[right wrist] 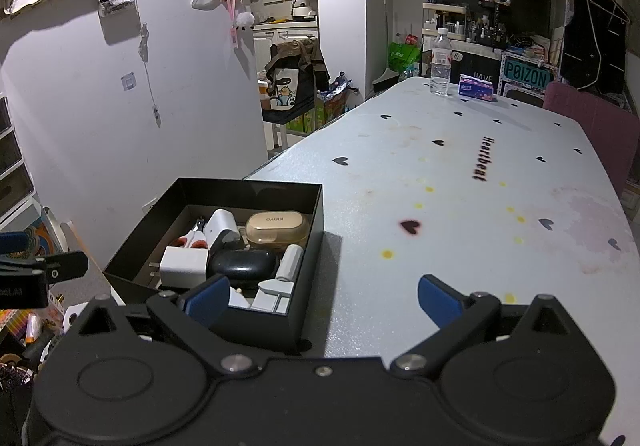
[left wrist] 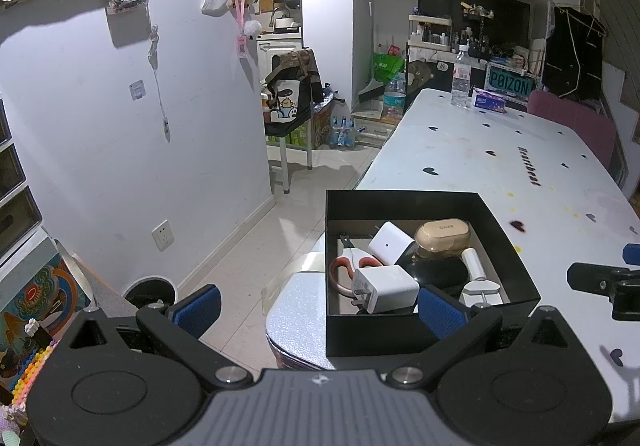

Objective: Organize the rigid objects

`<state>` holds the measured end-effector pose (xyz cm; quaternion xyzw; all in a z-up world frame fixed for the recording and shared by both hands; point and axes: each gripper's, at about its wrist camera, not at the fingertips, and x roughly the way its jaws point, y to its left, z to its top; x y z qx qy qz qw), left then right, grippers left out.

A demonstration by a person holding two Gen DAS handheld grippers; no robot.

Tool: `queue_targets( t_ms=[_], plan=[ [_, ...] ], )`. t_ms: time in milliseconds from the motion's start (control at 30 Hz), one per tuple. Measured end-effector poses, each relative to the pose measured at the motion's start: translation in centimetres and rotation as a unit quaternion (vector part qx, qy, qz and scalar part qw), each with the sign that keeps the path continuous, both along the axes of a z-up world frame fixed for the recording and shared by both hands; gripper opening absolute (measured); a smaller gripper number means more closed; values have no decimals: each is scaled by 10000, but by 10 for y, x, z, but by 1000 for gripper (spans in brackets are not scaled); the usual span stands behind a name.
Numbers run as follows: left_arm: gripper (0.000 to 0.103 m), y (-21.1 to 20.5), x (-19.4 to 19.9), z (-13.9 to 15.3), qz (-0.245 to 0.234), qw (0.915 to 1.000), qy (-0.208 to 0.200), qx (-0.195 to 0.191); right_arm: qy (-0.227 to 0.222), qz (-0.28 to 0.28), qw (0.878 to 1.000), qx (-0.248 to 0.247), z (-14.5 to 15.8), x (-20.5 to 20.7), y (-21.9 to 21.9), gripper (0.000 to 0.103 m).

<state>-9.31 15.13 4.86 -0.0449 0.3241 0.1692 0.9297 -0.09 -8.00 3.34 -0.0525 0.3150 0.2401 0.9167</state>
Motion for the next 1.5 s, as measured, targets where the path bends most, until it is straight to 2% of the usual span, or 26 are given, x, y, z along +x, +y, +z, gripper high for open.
queue_targets(
  t_ms=[1500],
  plan=[
    [103, -2, 1, -4, 14, 10000, 24, 20, -4, 1, 10000, -3, 0, 0, 0, 101]
  ],
)
